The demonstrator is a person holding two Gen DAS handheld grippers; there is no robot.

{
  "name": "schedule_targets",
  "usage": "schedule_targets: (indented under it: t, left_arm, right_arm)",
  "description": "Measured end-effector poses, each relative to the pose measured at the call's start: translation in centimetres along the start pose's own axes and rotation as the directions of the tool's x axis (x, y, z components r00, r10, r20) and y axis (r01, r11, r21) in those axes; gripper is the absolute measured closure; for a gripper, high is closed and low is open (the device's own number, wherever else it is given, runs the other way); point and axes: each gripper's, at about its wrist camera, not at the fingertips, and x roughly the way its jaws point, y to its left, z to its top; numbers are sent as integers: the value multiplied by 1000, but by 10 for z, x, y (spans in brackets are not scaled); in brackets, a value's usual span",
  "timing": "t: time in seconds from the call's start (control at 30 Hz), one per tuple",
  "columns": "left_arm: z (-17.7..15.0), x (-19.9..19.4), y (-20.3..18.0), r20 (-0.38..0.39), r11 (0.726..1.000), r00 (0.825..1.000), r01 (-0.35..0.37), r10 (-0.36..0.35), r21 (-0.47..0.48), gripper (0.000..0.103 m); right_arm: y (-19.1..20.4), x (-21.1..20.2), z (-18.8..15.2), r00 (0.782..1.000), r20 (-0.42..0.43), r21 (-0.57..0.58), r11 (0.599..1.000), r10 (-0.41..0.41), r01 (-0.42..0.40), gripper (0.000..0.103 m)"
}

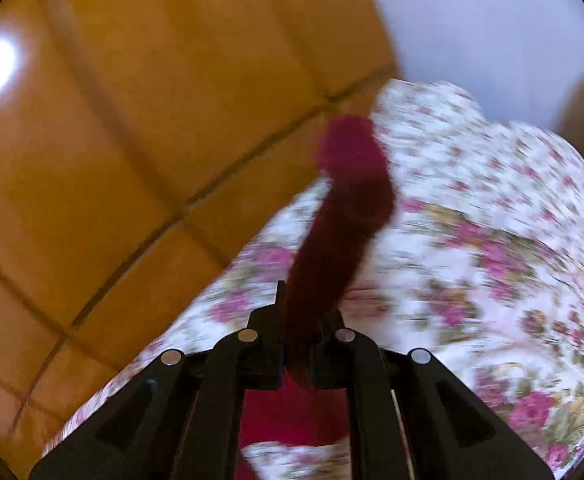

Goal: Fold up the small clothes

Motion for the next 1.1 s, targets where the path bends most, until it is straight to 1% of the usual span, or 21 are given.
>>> schedule_targets:
  t: [0.13, 0.17, 0.27, 0.33, 0.4, 0.43, 0.5, 0.57, 0.6, 0.63, 0.67, 0.7, 0.73, 0.8, 0.83, 0.9, 0.93, 0.97, 1.0, 1.07, 1.1]
  left_arm:
    - [-1, -4, 9, 9, 999, 999, 43, -43, -26, 3]
    - [-1, -5, 11, 16, 998, 998, 57, -56, -38, 3]
    - [-2, -8, 19, 33, 993, 995, 99, -97, -70, 3]
    - [-3, -9, 23, 47, 988, 992, 123, -119, -88, 3]
    - [-3, -10, 25, 54, 986, 990, 134, -129, -96, 3]
    - [-3, -9, 26, 56, 986, 990, 138, -133, -98, 3]
    - [-3, -9, 27, 63, 984, 988, 148, -142, -103, 3]
    - [-4, -10, 29, 71, 981, 986, 159, -152, -112, 3]
    - [-5, -10, 29, 74, 980, 985, 165, -157, -116, 3]
    - [-5, -10, 30, 78, 977, 983, 173, -164, -121, 3]
    - [-5, -11, 32, 81, 976, 982, 179, -170, -125, 3]
    - [-5, -11, 34, 84, 974, 981, 187, -177, -130, 3]
    - [-5, -11, 36, 89, 971, 978, 197, -186, -137, 3]
    - [-6, -12, 39, 96, 967, 976, 210, -198, -145, 3]
    - [-6, -13, 41, 100, 964, 974, 218, -204, -151, 3]
    - [-6, -17, 43, 97, 961, 973, 223, -209, -164, 3]
    - [-3, -20, 44, 79, 960, 976, 216, -205, -176, 3]
    - [0, -24, 44, 68, 958, 977, 213, -204, -192, 3]
    - [2, -28, 44, 76, 952, 974, 224, -213, -208, 3]
    - [8, -39, 39, 112, 943, 968, 245, -225, -226, 3]
    - [13, -45, 34, 133, 942, 965, 252, -226, -222, 3]
  right_arm:
    - [86, -2, -27, 995, -4, -154, 983, 97, -96, 96]
    - [113, -1, -40, 992, -12, -213, 969, 127, -127, 96]
    - [169, 2, -74, 982, -32, -338, 923, 185, -185, 95]
    - [207, 9, -104, 971, -72, -410, 880, 229, -238, 95]
    - [238, 18, -139, 951, -140, -451, 837, 275, -309, 95]
    - [247, 21, -153, 944, -162, -466, 822, 286, -329, 94]
    - [269, 28, -190, 929, -215, -513, 774, 302, -371, 92]
    - [282, 36, -220, 915, -268, -540, 739, 303, -403, 85]
    - [286, 45, -241, 900, -318, -540, 723, 297, -430, 82]
    - [287, 50, -251, 888, -351, -535, 716, 296, -449, 66]
    - [287, 59, -268, 865, -409, -520, 705, 290, -482, 51]
    - [286, 62, -281, 849, -447, -514, 695, 282, -502, 44]
    - [285, 64, -290, 839, -469, -513, 688, 276, -513, 37]
    - [274, 63, -304, 815, -508, -500, 675, 278, -542, 32]
    - [265, 58, -306, 802, -518, -474, 680, 298, -559, 28]
    - [238, 46, -297, 776, -518, -389, 709, 360, -589, 26]
    - [221, 39, -291, 767, -508, -344, 724, 391, -597, 25]
    - [210, 35, -286, 766, -498, -320, 735, 407, -598, 25]
    - [186, 29, -277, 772, -476, -284, 758, 420, -587, 25]
    - [155, 26, -263, 790, -446, -231, 798, 421, -556, 25]
    - [132, 27, -249, 802, -422, -169, 832, 423, -528, 26]
